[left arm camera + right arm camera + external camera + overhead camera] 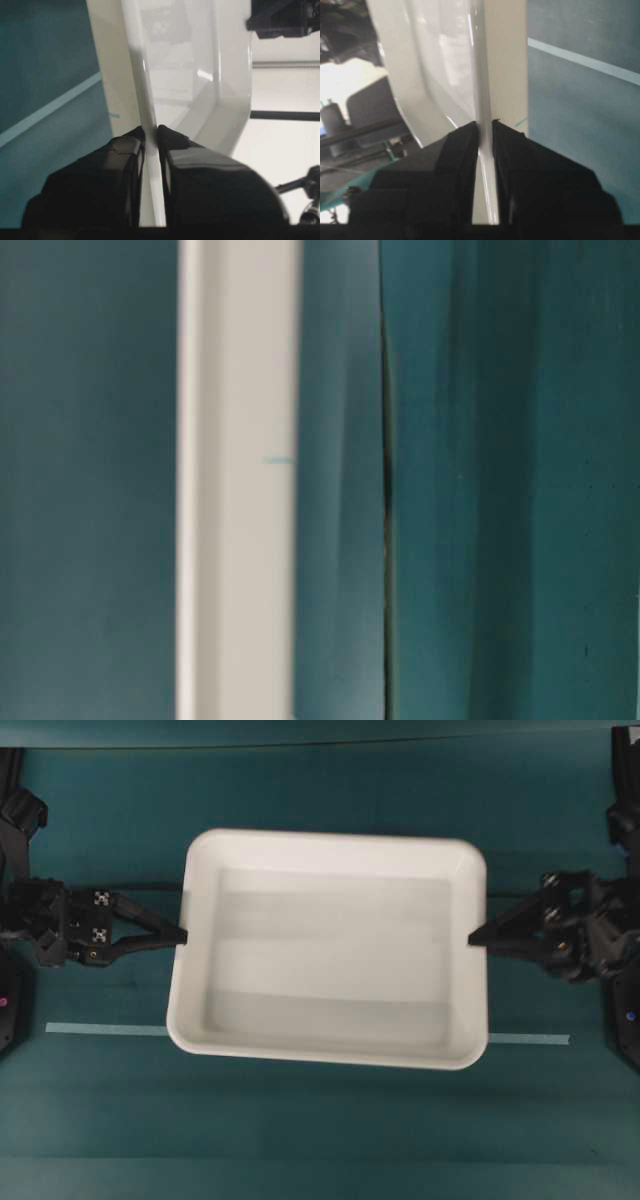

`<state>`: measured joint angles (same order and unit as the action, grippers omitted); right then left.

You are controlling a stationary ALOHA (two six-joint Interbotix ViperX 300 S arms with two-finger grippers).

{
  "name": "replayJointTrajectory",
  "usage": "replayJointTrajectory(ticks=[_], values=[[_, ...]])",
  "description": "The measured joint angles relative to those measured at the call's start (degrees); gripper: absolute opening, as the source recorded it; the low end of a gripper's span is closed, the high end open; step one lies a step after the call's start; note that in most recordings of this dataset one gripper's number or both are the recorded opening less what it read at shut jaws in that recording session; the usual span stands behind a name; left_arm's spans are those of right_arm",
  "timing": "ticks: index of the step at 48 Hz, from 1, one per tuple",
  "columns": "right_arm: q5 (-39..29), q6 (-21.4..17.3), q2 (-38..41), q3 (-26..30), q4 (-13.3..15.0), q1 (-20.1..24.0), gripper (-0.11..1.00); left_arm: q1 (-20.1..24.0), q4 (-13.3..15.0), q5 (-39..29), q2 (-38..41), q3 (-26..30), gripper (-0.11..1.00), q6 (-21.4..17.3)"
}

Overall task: Lift the white case with both hands.
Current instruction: 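Lift the white tray upward with both grippers together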

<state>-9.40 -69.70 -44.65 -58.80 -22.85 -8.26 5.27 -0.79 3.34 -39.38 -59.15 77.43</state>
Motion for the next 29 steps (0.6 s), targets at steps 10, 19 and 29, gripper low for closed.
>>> replayJointTrajectory(ticks=[10,19,29], values=[[-6.3,0.0,-3.9,2.6,0.4,-2.5,0.12,0.0,0.0,-1.1,-0.7,2.9,0.08,0.1],[-7.9,0.0,-4.6,3.6,0.9,-2.8,0.12,0.1,-0.1,-1.3,-0.9,4.7,0.06,0.1],[-8.4,0.0,-4.6,4.9,1.2,-3.2,0.12,0.2,0.0,-1.5,-1.1,6.5,0.06,0.1]])
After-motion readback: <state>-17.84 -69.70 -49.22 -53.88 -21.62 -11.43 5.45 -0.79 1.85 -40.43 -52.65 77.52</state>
